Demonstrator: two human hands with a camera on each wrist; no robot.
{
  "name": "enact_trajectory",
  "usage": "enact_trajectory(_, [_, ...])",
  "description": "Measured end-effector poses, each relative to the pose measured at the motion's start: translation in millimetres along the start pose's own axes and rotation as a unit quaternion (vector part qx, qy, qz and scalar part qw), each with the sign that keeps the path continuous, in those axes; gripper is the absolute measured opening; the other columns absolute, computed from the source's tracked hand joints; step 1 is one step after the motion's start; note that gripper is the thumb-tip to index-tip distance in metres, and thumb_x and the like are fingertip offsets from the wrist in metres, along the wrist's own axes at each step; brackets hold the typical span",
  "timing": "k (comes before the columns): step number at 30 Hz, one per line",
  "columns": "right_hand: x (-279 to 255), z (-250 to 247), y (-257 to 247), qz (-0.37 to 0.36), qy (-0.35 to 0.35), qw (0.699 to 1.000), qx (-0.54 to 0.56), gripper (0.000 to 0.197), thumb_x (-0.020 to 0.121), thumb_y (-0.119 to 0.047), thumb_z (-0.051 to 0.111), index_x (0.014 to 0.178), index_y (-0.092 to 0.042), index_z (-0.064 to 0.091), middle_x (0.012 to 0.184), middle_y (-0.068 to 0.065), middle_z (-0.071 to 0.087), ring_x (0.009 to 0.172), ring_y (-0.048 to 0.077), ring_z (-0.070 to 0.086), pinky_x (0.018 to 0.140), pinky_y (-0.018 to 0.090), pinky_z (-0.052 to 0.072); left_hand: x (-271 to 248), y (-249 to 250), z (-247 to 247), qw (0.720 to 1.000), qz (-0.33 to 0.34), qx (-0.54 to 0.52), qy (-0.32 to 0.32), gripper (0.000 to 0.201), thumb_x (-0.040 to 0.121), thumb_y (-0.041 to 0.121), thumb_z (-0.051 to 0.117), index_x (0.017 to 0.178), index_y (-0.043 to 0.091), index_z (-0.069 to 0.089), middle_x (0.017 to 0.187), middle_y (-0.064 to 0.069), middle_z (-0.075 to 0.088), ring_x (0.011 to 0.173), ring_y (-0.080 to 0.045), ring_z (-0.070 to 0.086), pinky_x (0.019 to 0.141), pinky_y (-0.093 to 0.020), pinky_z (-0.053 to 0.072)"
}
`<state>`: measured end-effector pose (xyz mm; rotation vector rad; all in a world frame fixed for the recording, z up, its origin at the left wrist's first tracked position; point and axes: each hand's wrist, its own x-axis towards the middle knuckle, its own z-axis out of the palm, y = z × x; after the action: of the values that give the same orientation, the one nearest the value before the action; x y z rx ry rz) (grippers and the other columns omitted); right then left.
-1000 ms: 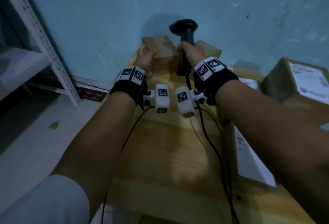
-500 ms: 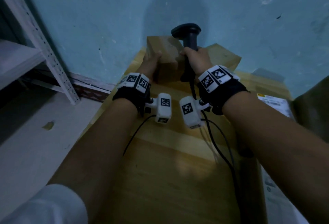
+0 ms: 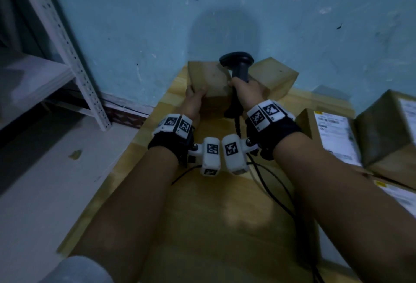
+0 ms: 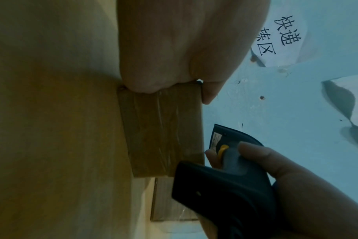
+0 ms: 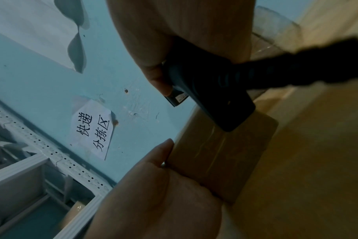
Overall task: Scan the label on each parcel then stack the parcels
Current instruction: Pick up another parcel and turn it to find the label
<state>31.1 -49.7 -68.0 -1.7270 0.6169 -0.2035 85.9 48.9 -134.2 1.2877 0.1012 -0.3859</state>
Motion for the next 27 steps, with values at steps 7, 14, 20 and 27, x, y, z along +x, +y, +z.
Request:
enact_trajectory(7, [-72.3,-6.1,25.2,0.005,0.007,1.000,0.030,0.014,0.086,-0.013,0.055,0.094,-0.003,0.050,0.071,0.005,0.046,0.071,0.024,0.048,0.068,0.034,0.035,-70.1,-10.5,-23.3,0.998,-0.023,0.053,-0.008,0.050,0.099,0.024,0.040,0.145,0.010,0.027,0.139,-0.020,0.045,0.123,-0.039,0.047,0.103,-0.054,0.040])
enact_trajectory(14, [-128.2,-14.7,39.2,0.024,0.009,0.999,0.024,0.013,0.084,-0.013,0.058,0.092,-0.003,0.053,0.076,0.010,0.050,0.081,0.027,0.050,0.070,0.034,0.035,-125.5,-24.7,-32.3,0.997,-0.009,0.081,-0.011,0.056,0.093,0.029,0.047,0.144,0.011,0.030,0.138,-0.019,0.046,0.122,-0.038,0.048,0.104,-0.053,0.040])
enact_trajectory(20, [-161.5,-20.0,44.1,0.017,0.015,1.000,-0.019,0.010,0.082,-0.007,0.061,0.075,-0.005,0.053,0.070,0.008,0.048,0.066,0.022,0.048,0.060,0.029,0.038,-158.1,-38.1,-37.1,0.998,-0.003,0.064,-0.013,0.081,0.067,0.036,0.052,0.142,0.012,0.032,0.135,-0.019,0.048,0.121,-0.037,0.048,0.104,-0.052,0.040])
enact_trajectory(27, [-178.4,-17.2,46.8,0.009,0.043,0.995,-0.093,0.032,0.082,-0.011,0.065,0.109,0.003,0.057,0.092,0.014,0.055,0.093,0.032,0.059,0.075,0.037,0.050,-189.0,-39.9,-42.3,0.999,-0.005,0.032,0.002,0.087,0.064,0.029,0.059,0.141,0.013,0.023,0.134,-0.018,0.045,0.122,-0.035,0.047,0.104,-0.052,0.041])
